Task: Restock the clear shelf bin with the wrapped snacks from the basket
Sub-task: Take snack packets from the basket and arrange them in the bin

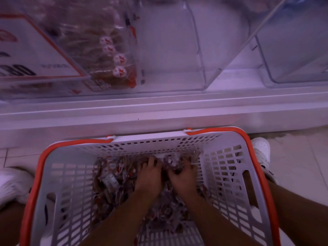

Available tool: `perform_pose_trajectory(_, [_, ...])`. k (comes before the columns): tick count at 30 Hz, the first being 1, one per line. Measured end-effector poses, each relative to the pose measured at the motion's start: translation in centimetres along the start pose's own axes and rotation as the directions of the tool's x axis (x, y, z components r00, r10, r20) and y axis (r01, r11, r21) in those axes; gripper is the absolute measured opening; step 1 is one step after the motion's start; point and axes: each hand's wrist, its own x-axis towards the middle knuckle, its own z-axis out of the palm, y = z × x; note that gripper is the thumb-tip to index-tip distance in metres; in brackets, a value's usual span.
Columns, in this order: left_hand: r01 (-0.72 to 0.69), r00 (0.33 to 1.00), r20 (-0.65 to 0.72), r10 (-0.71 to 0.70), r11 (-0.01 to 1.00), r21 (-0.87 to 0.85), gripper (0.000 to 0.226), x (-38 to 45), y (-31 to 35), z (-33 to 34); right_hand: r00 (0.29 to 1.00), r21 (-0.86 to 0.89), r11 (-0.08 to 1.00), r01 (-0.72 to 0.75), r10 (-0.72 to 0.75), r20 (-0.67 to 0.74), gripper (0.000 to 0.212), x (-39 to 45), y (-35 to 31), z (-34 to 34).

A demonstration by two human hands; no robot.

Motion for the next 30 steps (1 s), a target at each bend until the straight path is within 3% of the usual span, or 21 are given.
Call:
perform_pose_trajectory(3, [0.004, 0.995, -0.086, -0.044, 0.911, -0.413, 0.038, 0.1, -1.0, -0.6, 0.996, 0.045, 0.999, -0.006, 0.002, 0.093, 0.046, 0.3, -0.6, 1.2])
perform_pose_trajectory(6, [-0.014, 0.999, -0.051, -0.011, 0.884, -0.466, 0.049, -0.6, -1.6, -0.9, 0.985, 0.063, 0.992, -0.107, 0.097, 0.141, 0.028, 0.1, -1.5, 2.2])
perform_pose_trajectory(8, [-0.013, 1.000, -0.017, 0.005, 0.871, -0.492, 0.049, -1.1, -2.1, -0.9, 0.985, -0.004, 0.997, -0.078, 0.078, 0.152, 0.035, -0.1, -1.8, 2.7])
perform_pose_trajectory(11, [0.034, 0.999, -0.010, -0.052, 0.766, -0.642, 0.041, -1.5, -2.8, -1.0, 0.976, -0.161, 0.981, 0.104, -0.070, 0.205, 0.049, -0.7, -1.5, 2.6])
perform_pose_trajectory(14, [0.154, 0.987, 0.085, -0.137, 0.647, -0.747, 0.034, -2.0, -3.1, -1.5, 0.927, -0.255, 0.941, 0.223, -0.123, 0.355, 0.085, -0.7, -0.5, 2.0])
perform_pose_trajectory(16, [0.146, 0.986, 0.046, -0.159, 0.702, -0.697, 0.029, -2.6, -3.1, -1.2, 0.903, -0.230, 0.938, 0.259, -0.151, 0.403, 0.090, -0.6, -0.3, 1.9])
perform_pose_trajectory(19, [0.156, 0.979, -0.023, -0.201, 0.824, -0.544, 0.046, -3.4, -3.3, -1.1, 0.886, -0.226, 0.931, 0.286, -0.167, 0.433, 0.075, -0.7, -0.6, 2.1])
perform_pose_trajectory(22, [0.205, 0.977, 0.098, -0.188, 0.957, -0.205, 0.055, -3.5, -3.3, -0.4, 0.886, -0.244, 0.938, 0.247, -0.116, 0.450, 0.053, -0.5, 0.0, 2.0])
perform_pose_trajectory(24, [0.153, 0.967, 0.198, -0.160, 0.987, 0.053, 0.053, -3.8, -2.7, 0.0, 0.895, -0.213, 0.962, 0.170, -0.060, 0.443, 0.043, -0.4, 0.8, 1.7])
perform_pose_trajectory(25, [0.130, 0.965, 0.220, -0.143, 0.989, 0.074, 0.050, -4.0, -2.5, 0.3, 0.903, -0.185, 0.974, 0.131, -0.040, 0.429, 0.045, -0.5, 1.0, 1.5])
perform_pose_trajectory(27, [0.180, 0.961, 0.231, -0.153, 0.979, -0.101, 0.044, -4.4, -2.5, 0.8, 0.918, -0.123, 0.988, 0.089, -0.034, 0.395, 0.052, -0.6, 1.3, 1.3])
perform_pose_trajectory(30, [0.353, 0.933, 0.239, -0.270, 0.818, -0.454, 0.036, -5.1, -2.8, 0.6, 0.920, -0.037, 0.998, 0.044, -0.026, 0.391, 0.038, -0.6, 2.0, 0.7])
